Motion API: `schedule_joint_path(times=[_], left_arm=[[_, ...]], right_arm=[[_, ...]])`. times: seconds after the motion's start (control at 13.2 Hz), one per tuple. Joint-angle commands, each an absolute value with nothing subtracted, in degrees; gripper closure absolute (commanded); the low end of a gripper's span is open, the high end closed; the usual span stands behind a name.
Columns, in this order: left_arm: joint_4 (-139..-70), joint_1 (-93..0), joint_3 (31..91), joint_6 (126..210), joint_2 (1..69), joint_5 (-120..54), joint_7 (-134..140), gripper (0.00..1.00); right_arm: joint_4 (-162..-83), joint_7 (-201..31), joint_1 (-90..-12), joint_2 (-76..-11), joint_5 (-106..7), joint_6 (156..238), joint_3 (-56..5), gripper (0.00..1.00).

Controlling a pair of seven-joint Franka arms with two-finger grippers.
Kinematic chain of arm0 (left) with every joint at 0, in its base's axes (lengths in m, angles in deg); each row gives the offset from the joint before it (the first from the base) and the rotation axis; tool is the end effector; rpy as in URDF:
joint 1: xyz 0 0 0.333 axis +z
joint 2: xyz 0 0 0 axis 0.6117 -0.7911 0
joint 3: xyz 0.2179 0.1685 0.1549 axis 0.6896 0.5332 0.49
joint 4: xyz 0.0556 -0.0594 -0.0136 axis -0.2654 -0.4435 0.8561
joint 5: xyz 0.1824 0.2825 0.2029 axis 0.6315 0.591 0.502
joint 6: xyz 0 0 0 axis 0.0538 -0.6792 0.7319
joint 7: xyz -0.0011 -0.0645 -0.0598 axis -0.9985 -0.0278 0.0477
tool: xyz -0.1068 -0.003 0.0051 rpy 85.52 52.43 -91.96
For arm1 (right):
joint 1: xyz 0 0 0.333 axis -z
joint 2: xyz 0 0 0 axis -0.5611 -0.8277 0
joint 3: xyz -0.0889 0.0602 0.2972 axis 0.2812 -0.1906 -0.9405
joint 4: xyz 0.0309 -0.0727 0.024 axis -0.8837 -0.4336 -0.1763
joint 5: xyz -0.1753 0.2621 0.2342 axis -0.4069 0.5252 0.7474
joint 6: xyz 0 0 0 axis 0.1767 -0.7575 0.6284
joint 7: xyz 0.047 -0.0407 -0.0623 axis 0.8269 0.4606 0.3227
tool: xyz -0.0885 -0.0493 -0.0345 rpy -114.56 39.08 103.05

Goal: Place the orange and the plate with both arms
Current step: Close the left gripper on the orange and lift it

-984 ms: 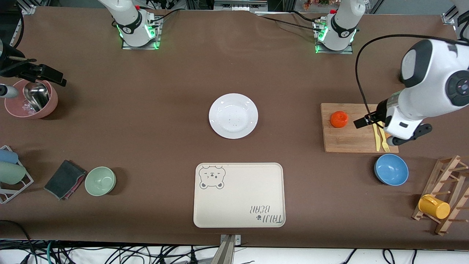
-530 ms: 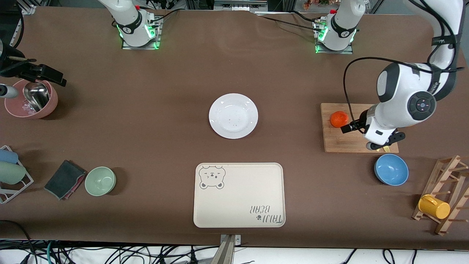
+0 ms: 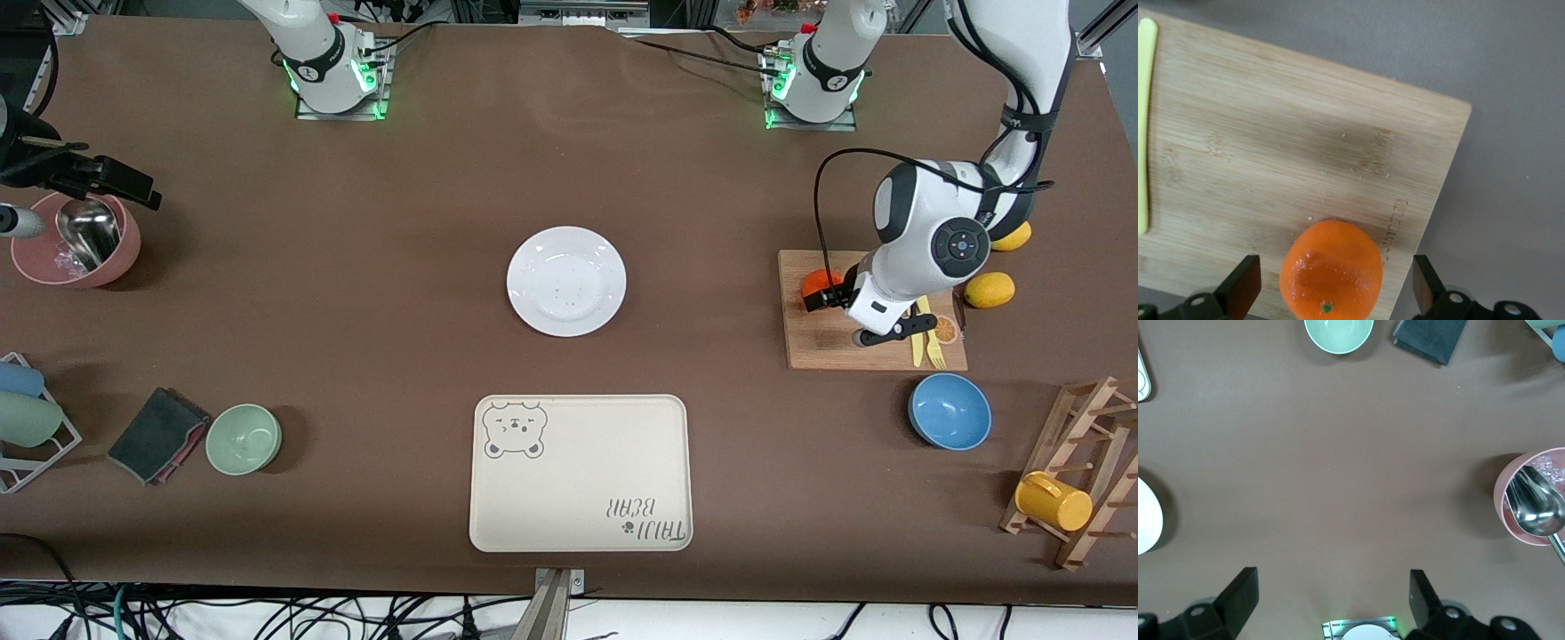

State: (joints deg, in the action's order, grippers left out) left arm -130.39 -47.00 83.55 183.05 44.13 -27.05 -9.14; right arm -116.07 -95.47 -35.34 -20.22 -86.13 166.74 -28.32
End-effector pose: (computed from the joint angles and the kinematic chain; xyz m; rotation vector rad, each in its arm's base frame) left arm 0.5345 -0.0463 0.2389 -3.0747 -0.4340 0.2842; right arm 0.5447 -0.0158 0.5929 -3.1268 0.2015 0.2144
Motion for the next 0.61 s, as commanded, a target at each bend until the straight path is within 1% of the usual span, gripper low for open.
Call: schedule_joint_path(times=[0.0,0.23,0.53], left_arm=[[-131.6,-47.6,83.6,184.2,44.5,-29.0,-7.1,0.00],[-131.7,-48.1,83.4,184.3,43.3,-29.0,-7.0,0.00],[-132.5,-48.1,83.4,186.6,42.4,-28.9,-6.8,0.00]], right_arm=[[-116.7,-95.6,-35.3,-19.5,-86.1,167.2,-28.4,0.00],[-116.7,-95.6,-35.3,-19.5,-86.1,167.1,-28.4,0.00],[-116.7,-95.6,-35.3,-19.5,-86.1,167.2,-28.4,0.00]])
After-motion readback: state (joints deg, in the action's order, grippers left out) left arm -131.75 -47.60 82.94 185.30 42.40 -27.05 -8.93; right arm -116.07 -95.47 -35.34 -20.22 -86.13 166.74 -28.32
